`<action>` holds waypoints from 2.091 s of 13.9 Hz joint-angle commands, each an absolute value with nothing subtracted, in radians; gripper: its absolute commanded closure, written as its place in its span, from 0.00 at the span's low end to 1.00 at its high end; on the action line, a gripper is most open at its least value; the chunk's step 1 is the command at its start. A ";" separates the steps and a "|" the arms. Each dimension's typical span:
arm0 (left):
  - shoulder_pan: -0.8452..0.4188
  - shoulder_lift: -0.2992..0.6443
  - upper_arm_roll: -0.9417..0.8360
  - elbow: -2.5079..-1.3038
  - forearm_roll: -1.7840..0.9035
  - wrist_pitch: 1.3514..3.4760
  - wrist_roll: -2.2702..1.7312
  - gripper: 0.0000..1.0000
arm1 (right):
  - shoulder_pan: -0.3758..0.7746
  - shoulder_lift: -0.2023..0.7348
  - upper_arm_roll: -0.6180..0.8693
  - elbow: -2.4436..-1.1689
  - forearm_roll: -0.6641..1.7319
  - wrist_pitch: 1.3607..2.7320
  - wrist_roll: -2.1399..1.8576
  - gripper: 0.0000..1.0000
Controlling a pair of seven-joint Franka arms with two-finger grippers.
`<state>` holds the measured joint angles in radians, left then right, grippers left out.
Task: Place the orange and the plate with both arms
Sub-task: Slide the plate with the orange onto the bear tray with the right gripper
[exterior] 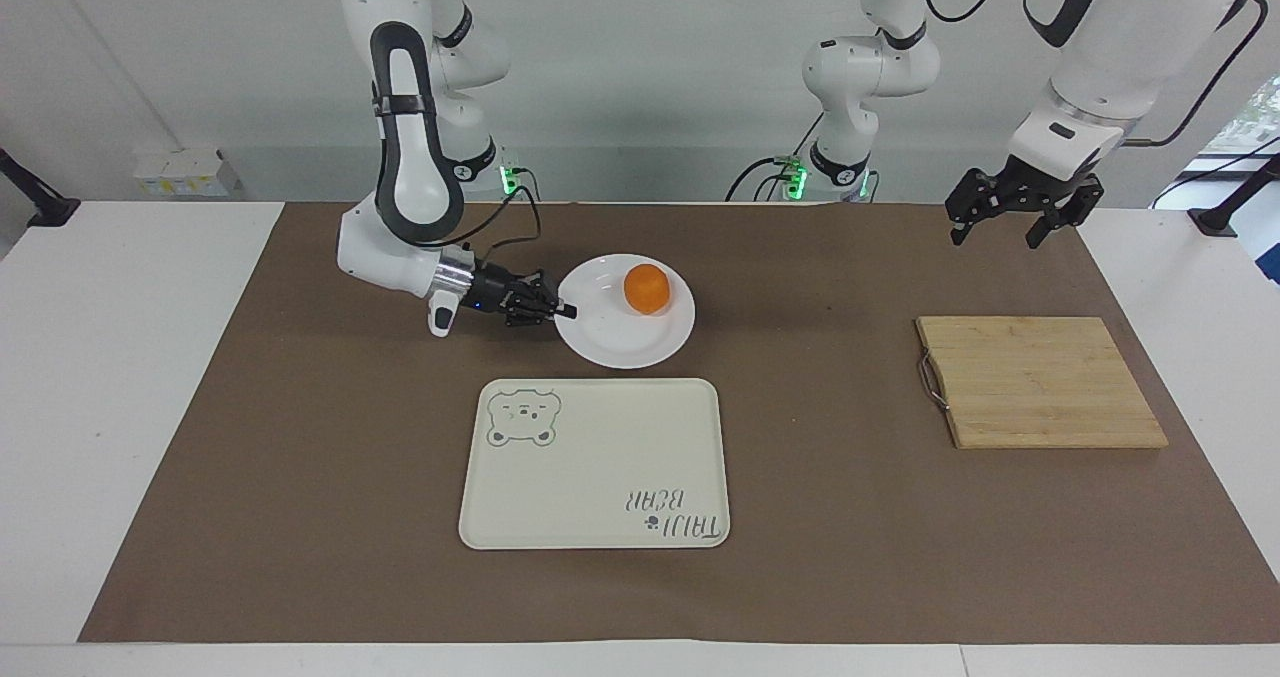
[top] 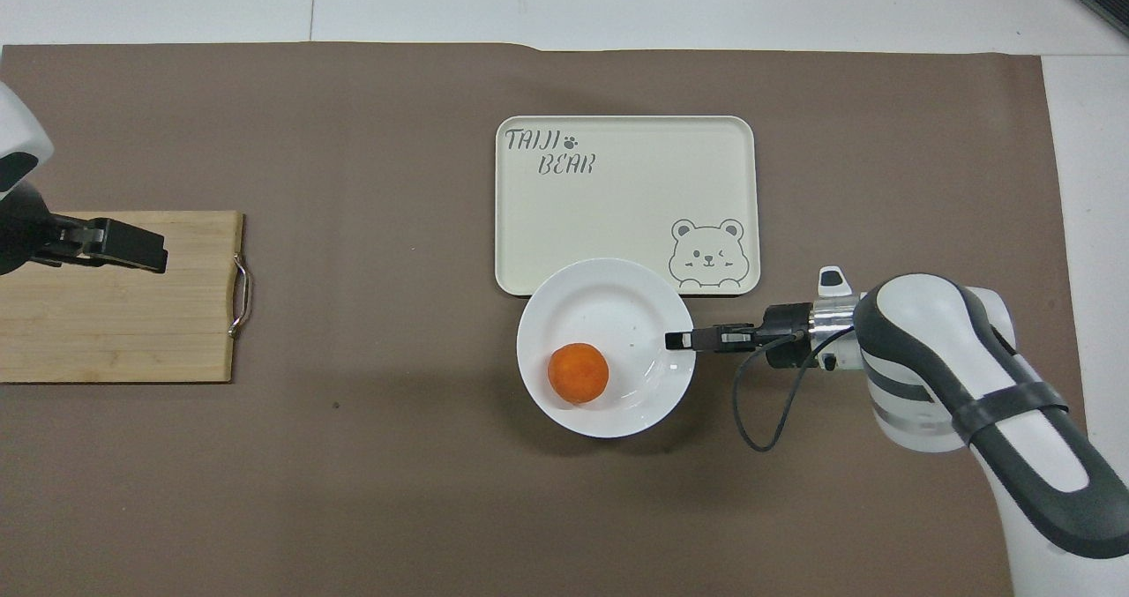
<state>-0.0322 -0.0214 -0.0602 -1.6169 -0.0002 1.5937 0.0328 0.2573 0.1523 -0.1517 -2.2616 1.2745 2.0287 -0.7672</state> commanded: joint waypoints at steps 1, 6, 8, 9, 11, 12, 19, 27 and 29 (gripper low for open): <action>-0.021 -0.038 -0.066 -1.637 0.014 1.595 0.040 0.00 | 0.238 0.244 -0.149 -2.110 1.283 1.991 -0.680 1.00; -0.021 -0.038 -0.066 -1.637 0.014 1.595 0.040 0.00 | 0.200 0.323 -0.150 -1.939 1.229 1.993 -0.599 1.00; -0.021 -0.038 -0.066 -1.637 0.014 1.595 0.040 0.00 | 0.178 0.389 -0.149 -1.849 1.236 1.985 -0.554 1.00; -0.021 -0.038 -0.066 -1.637 0.014 1.595 0.040 0.00 | 0.164 0.420 -0.150 -1.792 1.236 1.982 -0.546 1.00; -0.021 -0.037 -0.066 -1.637 0.014 1.595 0.040 0.00 | 0.147 0.509 -0.147 -1.702 1.235 1.977 -0.532 1.00; -0.021 -0.037 -0.066 -1.637 0.014 1.595 0.040 0.00 | 0.144 0.549 -0.146 -1.662 1.239 1.977 -0.532 1.00; -0.021 -0.037 -0.066 -1.637 0.014 1.595 0.040 0.00 | 0.167 0.621 -0.146 -1.594 1.238 2.000 -0.515 1.00; -0.021 -0.038 -0.066 -1.637 0.014 1.595 0.040 0.00 | 0.180 0.643 -0.146 -1.617 1.233 1.999 -0.595 1.00; -0.021 -0.038 -0.066 -1.637 0.014 1.595 0.040 0.00 | 0.173 0.655 -0.146 -1.634 1.241 1.999 -0.652 1.00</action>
<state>-0.0322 -0.0214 -0.0602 -1.6169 -0.0002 1.5937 0.0328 0.1906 0.6454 -0.1528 -1.6272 1.2494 2.0132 -0.5978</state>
